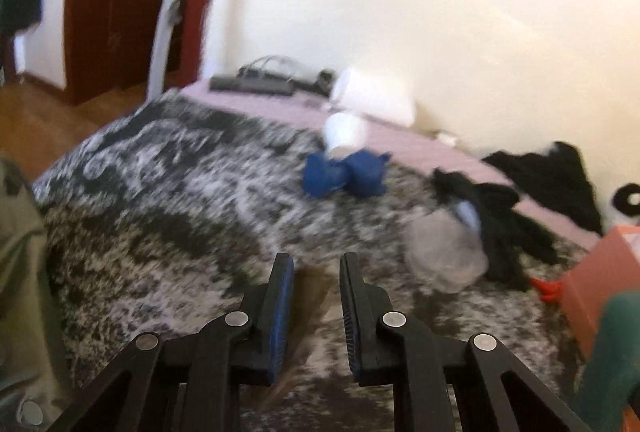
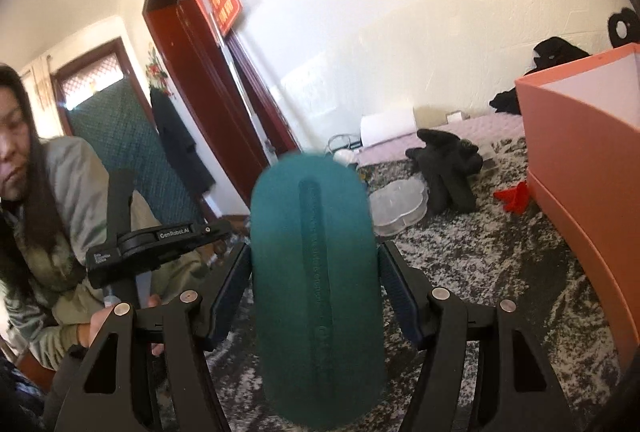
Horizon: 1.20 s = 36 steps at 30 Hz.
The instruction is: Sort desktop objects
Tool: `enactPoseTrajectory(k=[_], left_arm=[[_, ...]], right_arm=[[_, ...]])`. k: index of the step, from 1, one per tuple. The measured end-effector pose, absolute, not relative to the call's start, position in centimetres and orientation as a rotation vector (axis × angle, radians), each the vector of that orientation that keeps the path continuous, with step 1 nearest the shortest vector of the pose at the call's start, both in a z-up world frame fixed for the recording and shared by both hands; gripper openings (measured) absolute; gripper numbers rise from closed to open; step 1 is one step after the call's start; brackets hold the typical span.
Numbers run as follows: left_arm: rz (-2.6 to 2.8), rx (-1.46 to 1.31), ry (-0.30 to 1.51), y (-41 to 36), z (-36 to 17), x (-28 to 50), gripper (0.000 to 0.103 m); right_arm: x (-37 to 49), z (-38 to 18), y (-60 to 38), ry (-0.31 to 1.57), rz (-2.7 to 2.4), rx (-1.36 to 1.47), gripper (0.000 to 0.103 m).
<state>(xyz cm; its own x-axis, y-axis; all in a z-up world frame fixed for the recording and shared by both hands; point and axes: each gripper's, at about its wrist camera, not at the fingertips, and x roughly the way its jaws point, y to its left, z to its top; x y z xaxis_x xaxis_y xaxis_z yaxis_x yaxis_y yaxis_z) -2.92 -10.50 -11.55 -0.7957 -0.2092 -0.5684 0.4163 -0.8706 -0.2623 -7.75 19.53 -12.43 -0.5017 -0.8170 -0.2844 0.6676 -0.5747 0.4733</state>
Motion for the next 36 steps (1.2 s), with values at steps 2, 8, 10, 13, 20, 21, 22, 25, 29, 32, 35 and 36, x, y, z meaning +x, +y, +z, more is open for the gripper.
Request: enactPoseTrajectory(k=[2,8,10,13,20,21,22,25,29,32,35,36], left_arm=[[-2.675,0.738,0.525,-9.7,-10.4,-2.5,0.018],[-2.678,0.739,0.485,-8.9,-9.8,-2.5,0.019],[-2.664,0.780,0.520,-9.3,-10.4,-2.9,0.019],[-2.645,0.818,0.502,-9.9,-11.7,-3.4,0.025],[-2.554,0.934,0.567,-11.8,-16.4,-3.5,0.076],[-2.559,0.915,0.586,-11.8,-16.7,-3.1,0.080],[-2.564,0.895,0.604,-11.8,-17.0,-2.8,0.081],[-2.594,0.824,0.619,-11.6,-17.7,-2.0,0.086],[-2.638,0.769,0.552,-10.4,-18.4,-1.8,0.091],[-2.631,0.857,0.396,-8.8,-18.6,-3.2,0.094],[-2.606,0.913,0.224,-7.1,-19.2,-4.1,0.097],[-2.623,0.938,0.202,-6.7,-19.4,-4.5,0.097]], right_arm=[[-7.5,-11.6,20.4,-0.416,-2.107,0.587,0.058],[-6.4,-9.9,20.9,-0.263,-2.246,0.642,0.061],[-6.3,-10.2,20.6,-0.214,-2.267,0.703,0.083],[-6.0,-10.6,19.9,-0.112,-2.312,0.777,0.103],[-8.0,-13.0,18.3,0.136,-2.324,0.971,0.103],[-8.3,-13.3,18.3,0.118,-2.304,0.983,0.103],[-8.6,-13.6,18.3,0.101,-2.284,0.994,0.103],[-8.8,-14.2,18.0,0.086,-2.237,1.014,0.103],[-8.2,-15.8,16.8,0.172,-2.162,1.072,0.103],[-8.1,-16.6,16.1,0.172,-2.138,1.101,0.103],[-8.0,-17.7,14.8,0.263,-2.151,1.121,0.103],[-8.0,-18.1,14.5,0.295,-2.155,1.122,0.103]])
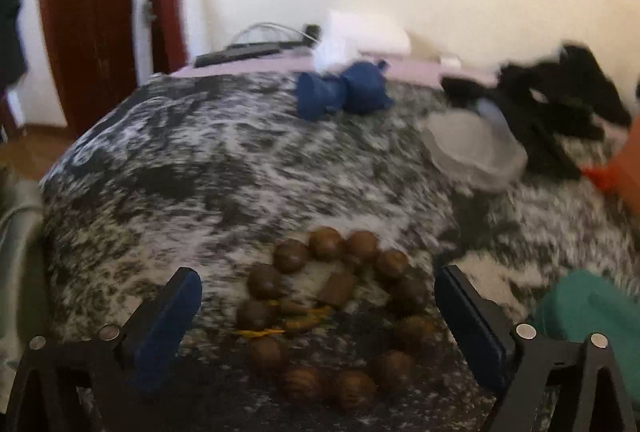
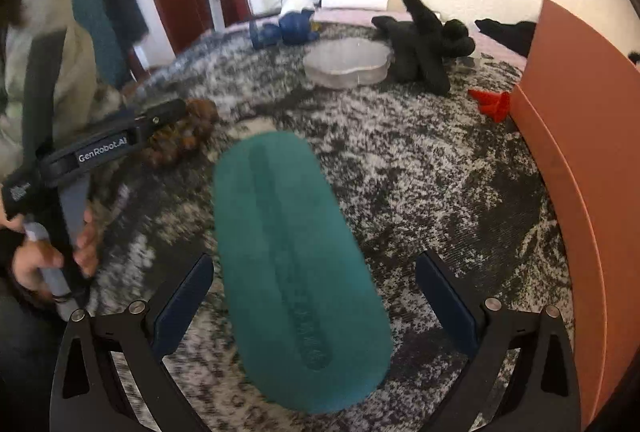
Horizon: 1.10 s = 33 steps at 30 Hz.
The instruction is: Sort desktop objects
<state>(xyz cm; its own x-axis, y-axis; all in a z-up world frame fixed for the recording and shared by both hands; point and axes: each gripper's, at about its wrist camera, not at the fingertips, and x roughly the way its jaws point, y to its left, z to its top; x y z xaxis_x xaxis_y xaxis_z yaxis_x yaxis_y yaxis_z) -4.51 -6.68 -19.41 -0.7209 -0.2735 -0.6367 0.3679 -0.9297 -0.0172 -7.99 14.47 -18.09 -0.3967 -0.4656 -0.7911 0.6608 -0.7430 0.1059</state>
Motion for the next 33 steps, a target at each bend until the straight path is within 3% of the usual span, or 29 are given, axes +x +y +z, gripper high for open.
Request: enactPoseTrajectory(k=[6,10,13,15,18,21,25,27,33], left_arm=[[-2.571,1.129,0.297,-8.2,-21.6,-6.3,0.103],[-2.507,1.191,0.243,-8.0,-22.4,-7.2,0.103],[-2.528,1.180,0.289,-8.4,-22.3,-6.9,0.101],[-2.540,1.154,0.273,-8.1,-22.0,-6.6,0.081],[-2.558,1.124,0.237,-7.3,-21.4,-6.2,0.053],[-2.556,1.111,0.261,-7.1,-21.0,-6.3,0.043],[-2.572,1.112,0.352,-7.5,-20.1,-6.4,0.037],[-2.596,1.073,0.395,-7.9,-18.9,-5.7,0.022],[-2.613,1.011,0.488,-9.1,-16.8,-4.4,0.021]], right_arm=[[-7.6,-19.6,13.0,0.413,-2.179,1.101,0.103],[-8.1,-20.0,12.8,0.402,-2.188,1.112,0.102],[-7.8,-19.8,12.8,0.398,-2.208,1.087,0.094],[-7.4,-19.7,12.6,0.401,-2.210,1.057,0.072],[-7.1,-19.6,12.6,0.401,-2.200,1.032,0.070],[-7.7,-19.3,13.7,0.277,-2.177,1.034,0.069],[-8.1,-18.5,16.3,0.047,-2.151,0.993,0.068],[-7.9,-17.8,17.1,-0.002,-2.164,0.952,0.068],[-7.2,-15.8,18.5,-0.142,-2.141,0.888,0.068]])
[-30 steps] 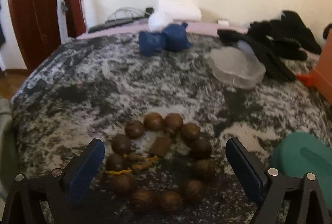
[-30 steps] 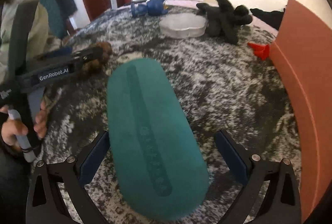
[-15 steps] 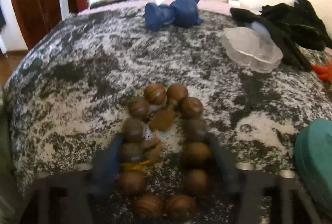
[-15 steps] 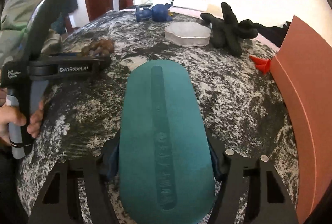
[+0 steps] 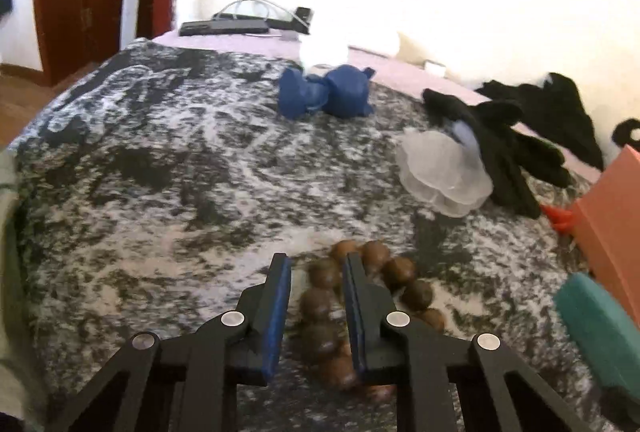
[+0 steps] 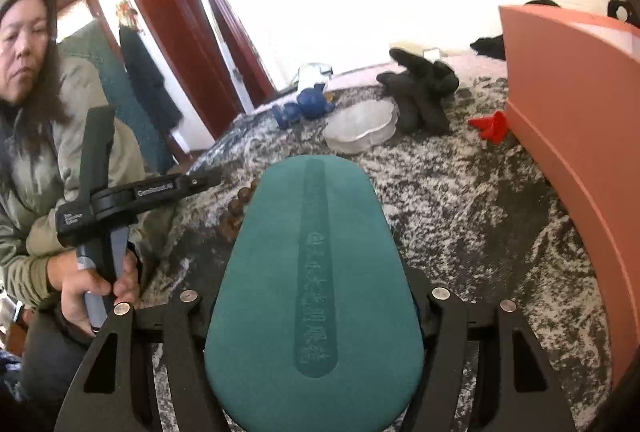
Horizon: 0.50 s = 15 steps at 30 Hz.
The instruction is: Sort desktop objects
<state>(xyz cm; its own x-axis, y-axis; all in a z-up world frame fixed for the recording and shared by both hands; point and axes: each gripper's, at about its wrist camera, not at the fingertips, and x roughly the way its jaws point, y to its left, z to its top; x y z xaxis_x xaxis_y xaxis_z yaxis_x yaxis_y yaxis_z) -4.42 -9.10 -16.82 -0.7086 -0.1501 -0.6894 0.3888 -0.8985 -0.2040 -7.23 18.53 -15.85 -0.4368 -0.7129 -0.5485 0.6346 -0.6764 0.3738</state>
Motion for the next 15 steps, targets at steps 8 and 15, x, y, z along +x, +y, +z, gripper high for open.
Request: enactPoseTrajectory(k=[8,15], left_arm=[[-2.702,0.839,0.408,-7.1,-18.0,-3.5,0.084],[-2.536,1.170,0.379,-8.7,-22.4,-7.3,0.100]], right_arm=[[-6.0,-13.4,20.1,-0.231,-2.117,0.839,0.068],[-3.9,-9.5,22.5,-0.280,-2.140,0.740,0.068]])
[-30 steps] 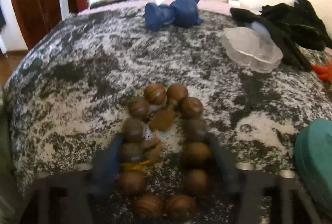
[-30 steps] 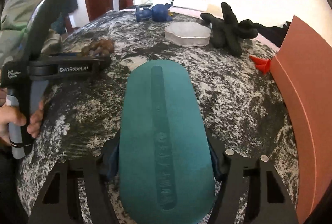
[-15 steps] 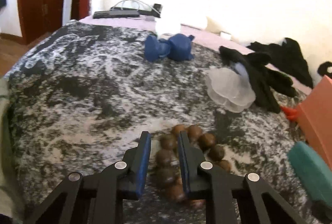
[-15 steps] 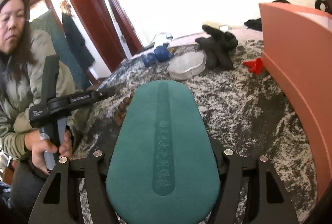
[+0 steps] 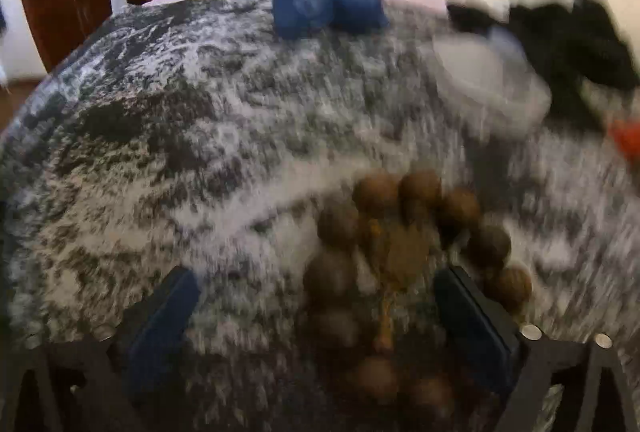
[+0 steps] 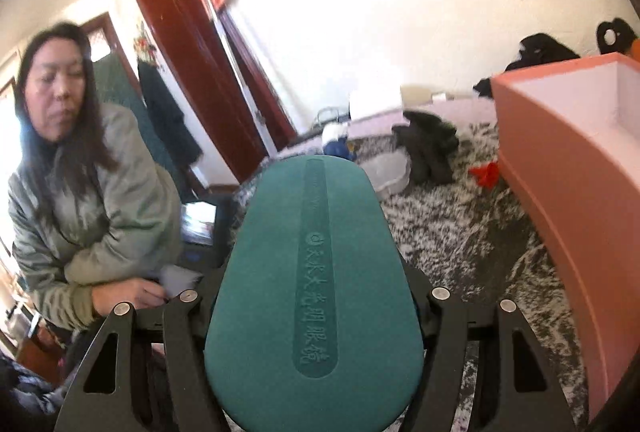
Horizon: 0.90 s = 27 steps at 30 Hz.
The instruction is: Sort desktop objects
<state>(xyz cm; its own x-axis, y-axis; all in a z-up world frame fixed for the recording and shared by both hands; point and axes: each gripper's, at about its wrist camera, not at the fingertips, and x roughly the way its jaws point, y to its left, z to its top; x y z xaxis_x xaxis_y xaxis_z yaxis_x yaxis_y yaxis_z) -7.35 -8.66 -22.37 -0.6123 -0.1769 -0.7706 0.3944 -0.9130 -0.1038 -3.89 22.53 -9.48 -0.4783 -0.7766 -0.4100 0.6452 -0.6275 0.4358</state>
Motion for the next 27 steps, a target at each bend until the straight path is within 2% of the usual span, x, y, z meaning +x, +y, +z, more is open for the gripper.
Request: enactPoseTrajectory(k=[2,4,6,9,11,15,20,27], left_arm=[[-2.508,1.180,0.354,-8.5,-22.6,-7.7,0.100],[-2.513,1.179,0.258,-7.3,-22.4,-8.2,0.092],[-2.540,1.168,0.178,-6.0,-22.0,-8.5,0.055],[-2.594,1.170,0.071,-4.2,-21.6,-8.8,0.016],[-2.596,1.161,0.037,-3.7,-21.3,-8.8,0.016],[-2.628,1.114,0.214,-4.8,-19.7,-7.6,0.017],[-2.676,1.045,0.276,-4.8,-17.2,-6.1,0.017],[-2.714,1.005,0.278,-3.7,-14.8,-5.1,0.017]], right_arm=[[-3.2,-8.5,23.5,-0.284,-2.153,0.718,0.068],[-2.1,-7.6,24.6,-0.269,-2.198,0.681,0.068],[-1.4,-6.9,25.5,-0.279,-2.229,0.660,0.068],[-1.2,-6.4,26.9,-0.359,-2.206,0.667,0.068],[-1.2,-6.3,27.5,-0.390,-2.199,0.670,0.068],[-1.2,-6.1,28.1,-0.384,-2.227,0.661,0.068],[-1.4,-6.2,28.2,-0.377,-2.235,0.676,0.069],[-1.3,-6.3,27.9,-0.344,-2.249,0.674,0.069]])
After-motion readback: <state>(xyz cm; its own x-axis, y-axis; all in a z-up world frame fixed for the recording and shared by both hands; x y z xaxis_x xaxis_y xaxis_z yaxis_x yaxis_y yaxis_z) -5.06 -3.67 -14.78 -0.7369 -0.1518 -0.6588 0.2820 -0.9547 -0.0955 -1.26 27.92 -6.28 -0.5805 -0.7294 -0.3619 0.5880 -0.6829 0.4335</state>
